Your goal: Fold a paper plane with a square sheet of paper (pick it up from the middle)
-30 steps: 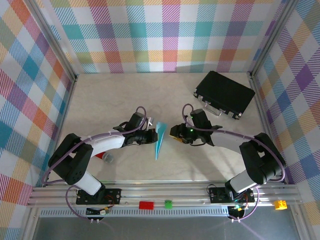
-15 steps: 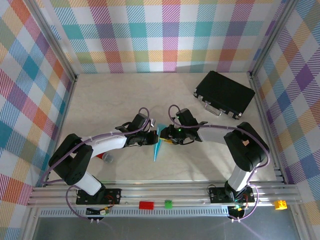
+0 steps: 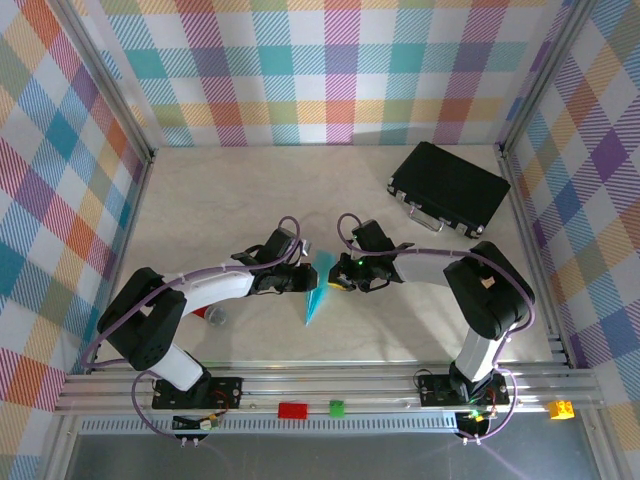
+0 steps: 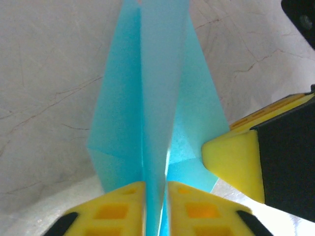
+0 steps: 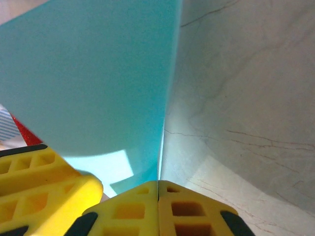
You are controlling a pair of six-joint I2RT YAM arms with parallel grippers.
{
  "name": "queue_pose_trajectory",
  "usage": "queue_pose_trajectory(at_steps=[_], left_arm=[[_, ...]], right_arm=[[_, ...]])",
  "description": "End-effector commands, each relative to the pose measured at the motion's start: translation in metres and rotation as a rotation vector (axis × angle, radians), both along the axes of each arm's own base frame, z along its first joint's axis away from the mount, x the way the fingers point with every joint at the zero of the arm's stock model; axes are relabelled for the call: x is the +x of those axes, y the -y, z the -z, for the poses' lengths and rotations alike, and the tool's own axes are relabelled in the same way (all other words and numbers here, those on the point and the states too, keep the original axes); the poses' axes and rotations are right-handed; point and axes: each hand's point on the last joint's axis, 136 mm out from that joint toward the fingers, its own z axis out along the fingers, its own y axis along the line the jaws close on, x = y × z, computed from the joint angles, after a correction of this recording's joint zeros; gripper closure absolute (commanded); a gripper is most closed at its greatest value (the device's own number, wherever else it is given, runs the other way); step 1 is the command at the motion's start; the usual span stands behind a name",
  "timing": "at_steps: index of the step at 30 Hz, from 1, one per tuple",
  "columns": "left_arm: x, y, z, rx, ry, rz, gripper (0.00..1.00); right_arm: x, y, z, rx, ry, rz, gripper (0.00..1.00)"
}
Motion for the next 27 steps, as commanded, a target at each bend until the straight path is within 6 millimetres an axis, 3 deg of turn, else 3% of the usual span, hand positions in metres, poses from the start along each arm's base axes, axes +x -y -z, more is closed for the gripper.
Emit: queue_pose_trajectory(at_steps=[1,8,27], left_arm=[[-0.005,0.008,-0.015,-0.033,0.01,0.033,0.74],[-0.005,0.005,-0.028,-0.055,0.052,0.019,0.64],[-0.015,0.009,-0.002,-0.029,-0.038,0.054,0.59]], right_arm=[[0.002,-0.007,0.0,0.022,-0.004,-0.01,0.96],[0.001,-0.004,0.004,0.011,-0.013,0.0,0.97],[0.003,-0.004,0.003,0.012,-0.007,0.003,0.97]])
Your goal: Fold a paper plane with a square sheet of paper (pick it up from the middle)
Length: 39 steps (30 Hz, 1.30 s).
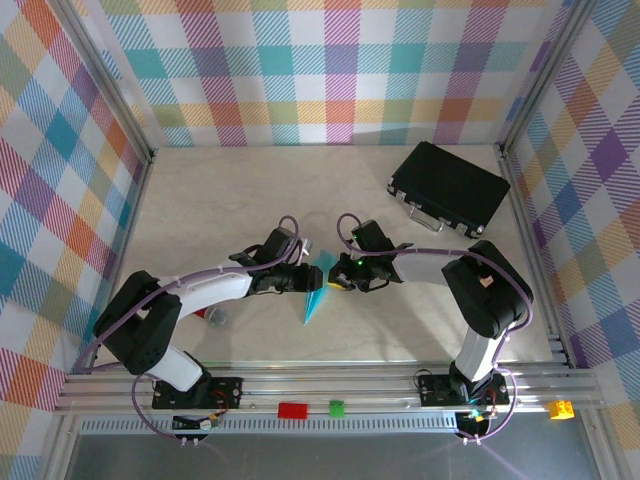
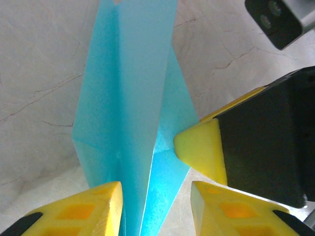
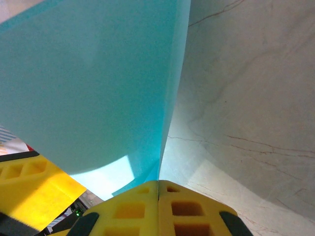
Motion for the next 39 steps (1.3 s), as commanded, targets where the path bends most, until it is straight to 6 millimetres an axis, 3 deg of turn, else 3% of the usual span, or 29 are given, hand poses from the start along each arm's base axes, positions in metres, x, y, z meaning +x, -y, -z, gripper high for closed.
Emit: queue_pose_trajectory(at_steps=[1,20,39], left_arm=[[-0.011,0.004,0.008,0.008,-0.041,0.036,0.59],[-0.018,0.009,0.022,0.043,-0.079,0.08,0.59],[-0.013,0.007,0.032,0.131,-0.072,0.086,0.85]], right_arm=[[0.001,-0.004,0.001,0.011,-0.008,0.0,0.97],[0.001,-0.004,0.0,0.016,-0.01,0.001,0.96],[0.001,-0.005,-0.001,0.018,-0.011,-0.002,0.95]])
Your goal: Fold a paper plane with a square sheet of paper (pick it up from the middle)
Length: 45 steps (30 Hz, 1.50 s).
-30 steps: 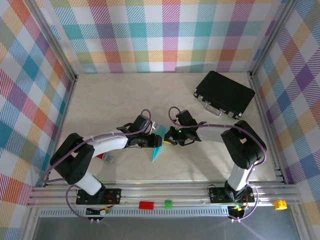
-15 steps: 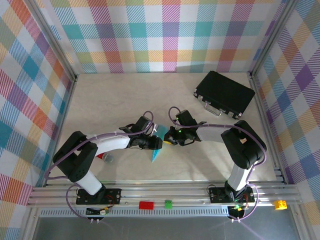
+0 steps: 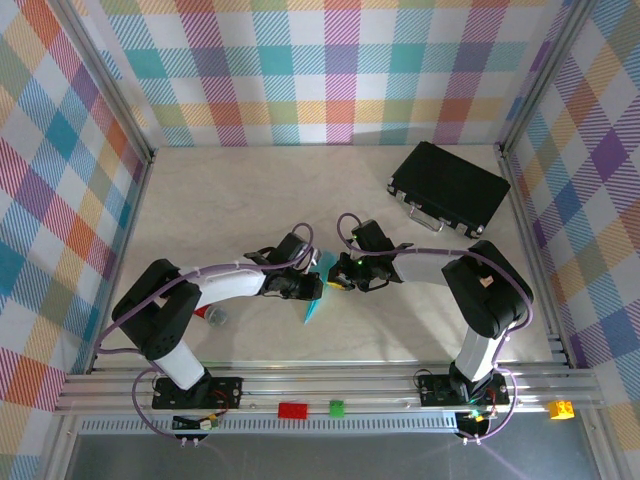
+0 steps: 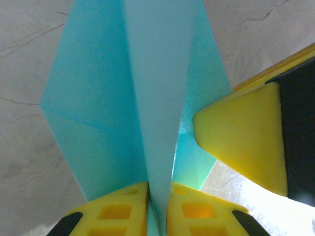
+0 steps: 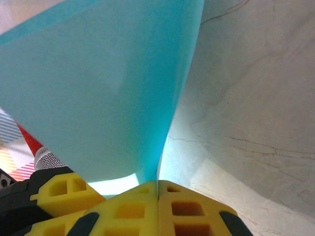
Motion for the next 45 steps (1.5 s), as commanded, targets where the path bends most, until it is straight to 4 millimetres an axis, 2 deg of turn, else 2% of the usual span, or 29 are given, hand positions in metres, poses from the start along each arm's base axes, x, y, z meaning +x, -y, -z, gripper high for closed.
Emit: queue_pose_trajectory(at_steps=[1,11,32,41,45], left_arm=[[0.002,-0.001,0.002,0.04,0.002,0.008,0.85],[0.006,-0.007,0.001,0.079,0.03,-0.006,0.79],[0.004,-0.006,0.009,0.114,0.029,0.016,0.85],[0.003,-0.006,0.009,0.118,0.03,0.013,0.91],[0.009,-0.007,0.001,0.123,0.063,-0.013,0.91]], right_arm=[[0.0,-0.004,0.001,0.012,-0.01,-0.008,0.95],[0.0,-0.004,0.001,0.011,-0.011,-0.008,0.93],[0.0,-0.003,0.002,0.008,-0.014,-0.009,0.91],[0.001,-0.004,-0.004,0.02,0.009,-0.017,0.86],[0.002,0.002,-0.016,0.005,0.063,-0.028,0.78]])
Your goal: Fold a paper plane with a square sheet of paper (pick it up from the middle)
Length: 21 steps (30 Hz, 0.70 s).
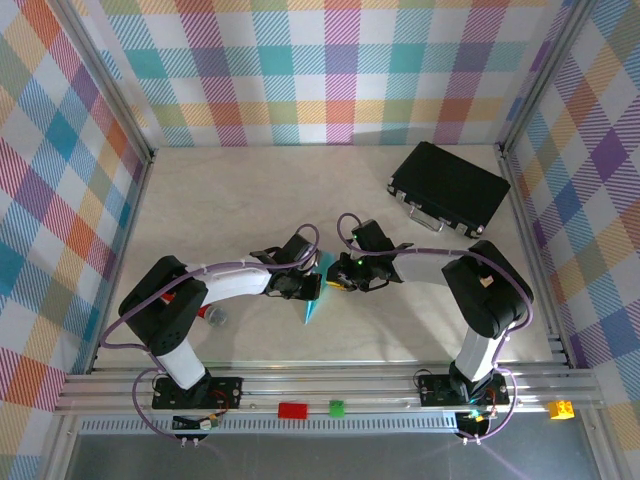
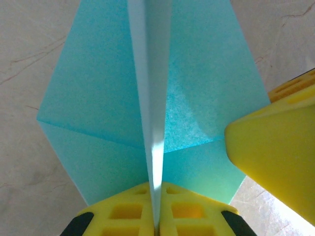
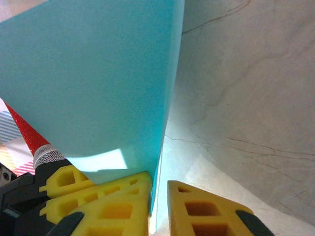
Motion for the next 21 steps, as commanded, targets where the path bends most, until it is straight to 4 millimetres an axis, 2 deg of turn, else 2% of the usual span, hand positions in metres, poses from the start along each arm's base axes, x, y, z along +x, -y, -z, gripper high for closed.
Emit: queue_pose_trajectory(at_steps=[1,5,11,15,21], left_arm=[[0.001,-0.006,-0.009,0.05,0.017,-0.019,0.91],[0.012,-0.018,-0.016,0.124,0.059,-0.099,0.91],[0.028,-0.028,-0.02,0.206,0.089,-0.19,0.91],[0.035,-0.027,-0.02,0.227,0.086,-0.224,0.91],[0.04,-0.021,-0.015,0.239,0.075,-0.234,0.91]], right_arm=[[0.002,0.005,-0.018,-0.009,0.068,-0.017,0.76],[0.006,0.037,-0.018,-0.108,0.095,0.049,0.7],[0.001,0.076,-0.01,-0.145,0.077,0.149,0.68],[-0.003,0.087,-0.006,-0.149,0.067,0.168,0.67],[-0.005,0.091,-0.005,-0.148,0.062,0.172,0.67]])
